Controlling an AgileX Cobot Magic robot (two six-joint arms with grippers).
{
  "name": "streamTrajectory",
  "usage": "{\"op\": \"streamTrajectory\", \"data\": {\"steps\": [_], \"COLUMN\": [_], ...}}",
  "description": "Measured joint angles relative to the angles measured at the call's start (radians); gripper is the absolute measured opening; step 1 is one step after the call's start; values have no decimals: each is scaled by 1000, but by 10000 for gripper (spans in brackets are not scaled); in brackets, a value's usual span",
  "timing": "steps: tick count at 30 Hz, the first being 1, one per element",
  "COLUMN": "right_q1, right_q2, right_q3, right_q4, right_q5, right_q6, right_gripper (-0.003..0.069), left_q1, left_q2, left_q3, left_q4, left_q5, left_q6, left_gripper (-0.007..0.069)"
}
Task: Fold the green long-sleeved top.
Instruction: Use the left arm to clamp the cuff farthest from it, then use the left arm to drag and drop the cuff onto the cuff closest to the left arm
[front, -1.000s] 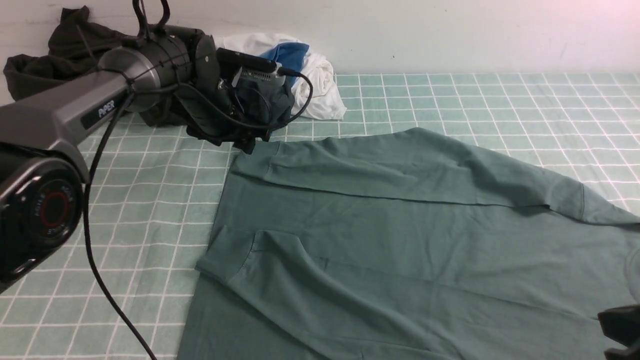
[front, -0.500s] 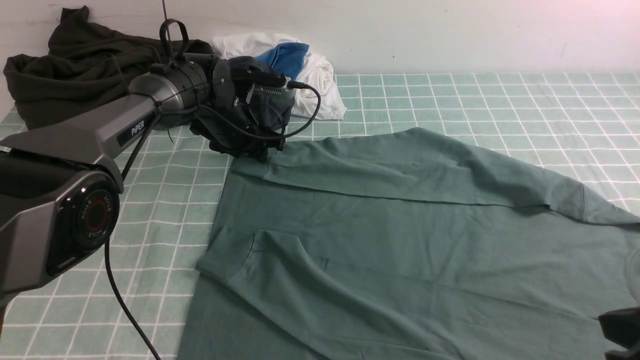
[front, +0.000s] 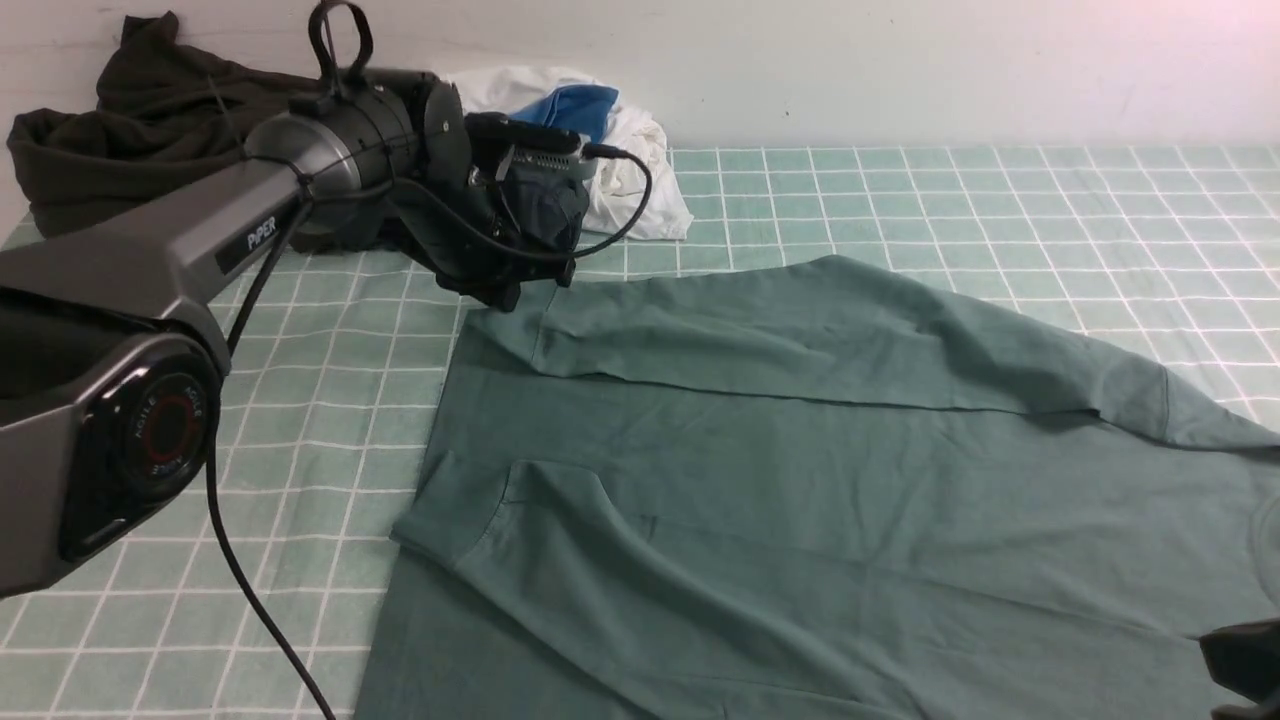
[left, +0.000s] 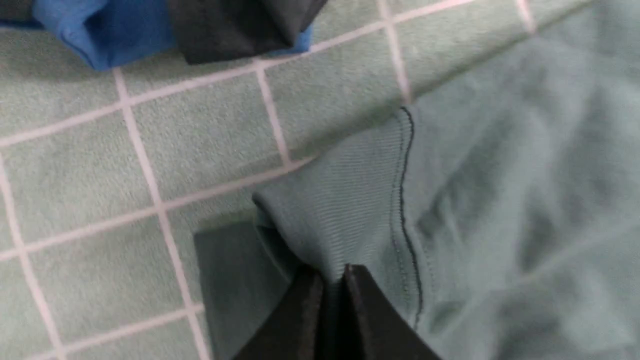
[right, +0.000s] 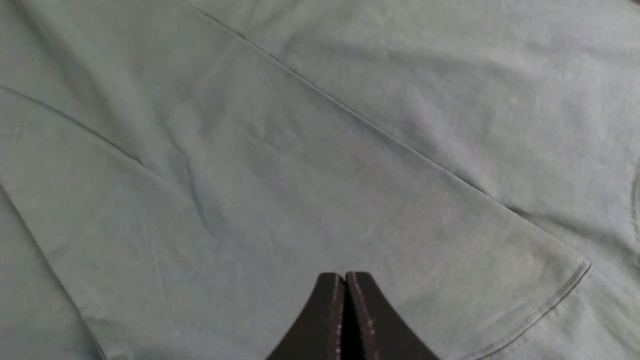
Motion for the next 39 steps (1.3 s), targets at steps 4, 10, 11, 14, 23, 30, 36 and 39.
{"op": "streamTrajectory", "data": {"steps": [4, 10, 11, 14, 23, 30, 36, 39], "right_q1": [0, 0, 0, 0, 0, 5, 61, 103], "right_q2": [0, 0, 0, -7, -99, -120, -120, -120], "right_q3": [0, 0, 0, 0, 0, -1, -33, -103], "right_q4": [-31, -66, -64, -48, -34, 1, 8, 12], "right_q5": [-17, -24, -22, -12, 1, 48, 200, 334], "right_q6": [0, 7, 7, 7, 7, 7, -40, -90], "right_gripper": [-14, -14, -14, -14, -14, -14, -14, -14], "left_q1": [-26, -58, -59, -60, -72, -96, -96, -130], "left_q2": [-76, -269, -310, -410, -715, -802, -813, -862], "left_q3": [0, 33, 63, 178, 736, 1080, 1125, 1125], "left_q4": [-29, -39, -40, -40, -99, -106, -95, -84], "left_q5": [97, 256, 263, 263, 182, -12, -9, 100], "left_q6": [-1, -54, -66, -98, -128, -123, -30, 91], "left_gripper": [20, 20, 23, 27, 36, 147, 356, 435]}}
